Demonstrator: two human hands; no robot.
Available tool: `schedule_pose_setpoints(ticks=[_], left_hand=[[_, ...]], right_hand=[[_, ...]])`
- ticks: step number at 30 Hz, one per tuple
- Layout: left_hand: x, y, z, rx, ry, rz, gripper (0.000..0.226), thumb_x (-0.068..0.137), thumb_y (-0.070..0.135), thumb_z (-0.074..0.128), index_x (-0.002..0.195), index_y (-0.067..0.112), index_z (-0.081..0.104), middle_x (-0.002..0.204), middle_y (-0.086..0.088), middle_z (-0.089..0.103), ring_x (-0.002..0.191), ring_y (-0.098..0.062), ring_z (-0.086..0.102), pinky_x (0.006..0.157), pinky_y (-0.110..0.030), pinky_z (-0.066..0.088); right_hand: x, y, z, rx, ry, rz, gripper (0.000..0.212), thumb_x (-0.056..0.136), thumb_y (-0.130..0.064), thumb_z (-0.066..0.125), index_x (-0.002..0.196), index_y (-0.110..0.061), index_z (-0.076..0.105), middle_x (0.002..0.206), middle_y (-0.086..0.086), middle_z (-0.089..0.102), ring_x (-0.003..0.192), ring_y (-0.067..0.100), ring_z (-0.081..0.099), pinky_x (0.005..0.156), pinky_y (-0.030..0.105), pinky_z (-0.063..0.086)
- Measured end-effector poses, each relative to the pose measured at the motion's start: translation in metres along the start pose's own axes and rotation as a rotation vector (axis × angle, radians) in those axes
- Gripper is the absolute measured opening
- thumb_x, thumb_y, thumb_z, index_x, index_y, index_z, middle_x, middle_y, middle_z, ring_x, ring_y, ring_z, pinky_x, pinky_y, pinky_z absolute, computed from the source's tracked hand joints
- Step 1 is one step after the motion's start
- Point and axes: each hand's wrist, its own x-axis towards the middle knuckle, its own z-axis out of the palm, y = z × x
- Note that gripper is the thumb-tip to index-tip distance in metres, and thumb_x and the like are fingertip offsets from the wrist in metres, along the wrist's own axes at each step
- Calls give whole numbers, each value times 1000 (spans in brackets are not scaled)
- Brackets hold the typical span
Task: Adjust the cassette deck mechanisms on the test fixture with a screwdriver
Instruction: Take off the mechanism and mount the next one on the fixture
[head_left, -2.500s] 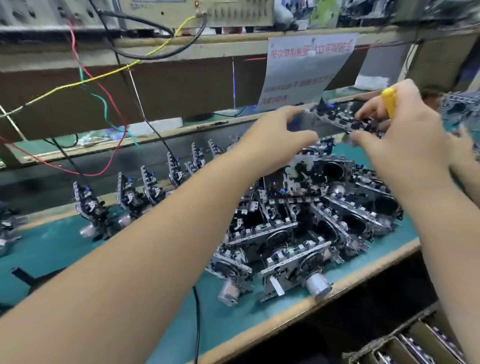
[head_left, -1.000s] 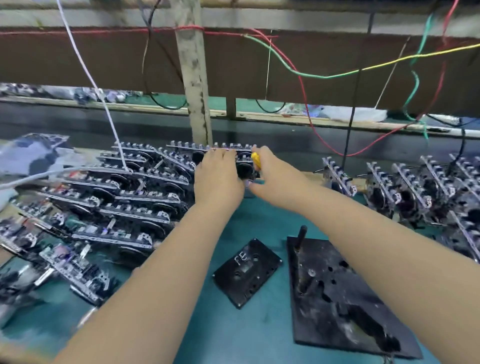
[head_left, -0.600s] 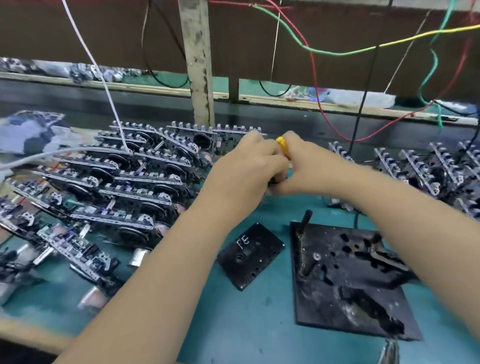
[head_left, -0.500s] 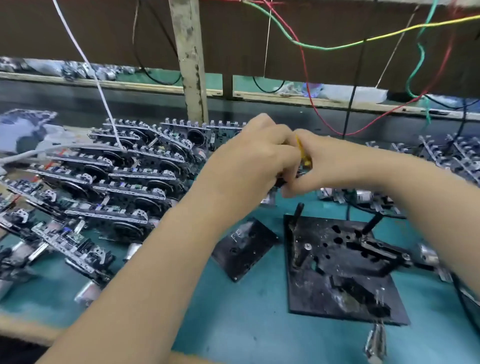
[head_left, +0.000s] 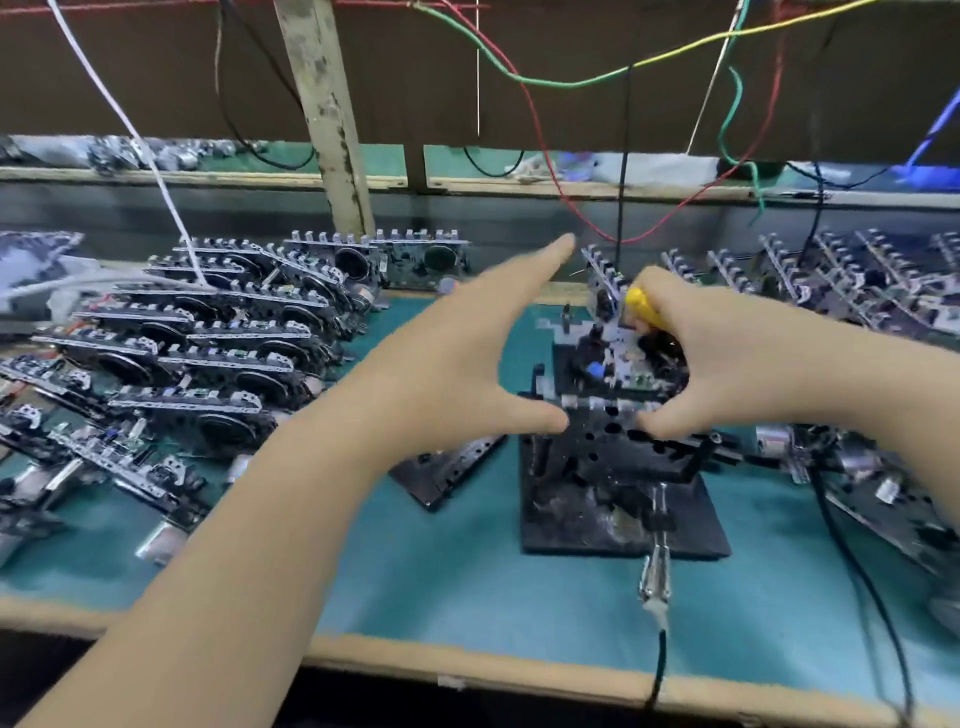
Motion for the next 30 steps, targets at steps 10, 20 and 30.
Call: schedule_pose_setpoints(ticks=[10,20,30], left_hand=[[7,-25,33,-50,-126,-212,122,64,53,89,157,46,10,146,33,45,141,1,35,100,-21,29],[22,-14,27,51,-194,-256,118,60,50,92,156,34,24,143,24,51,138,-5,41,101,-26,34],[-26,-36,44,390,-395,-595,121,68,75,72,159,33,5,152,-5,34,141,-28,35,105,-42,40]], right_hand=[[1,12,38,-103,-23,0,68,61,-36,81,85,-28,18,76,4,51,61,20,46,54,42,42],[0,15,22,-172,-174,24,79,59,-48,88,90,-28,18,89,1,55,68,16,54,55,35,47],[-18,50,17,-33,-112,86,78,59,-49,93,100,-27,30,119,-19,50,81,-5,51,66,15,37]])
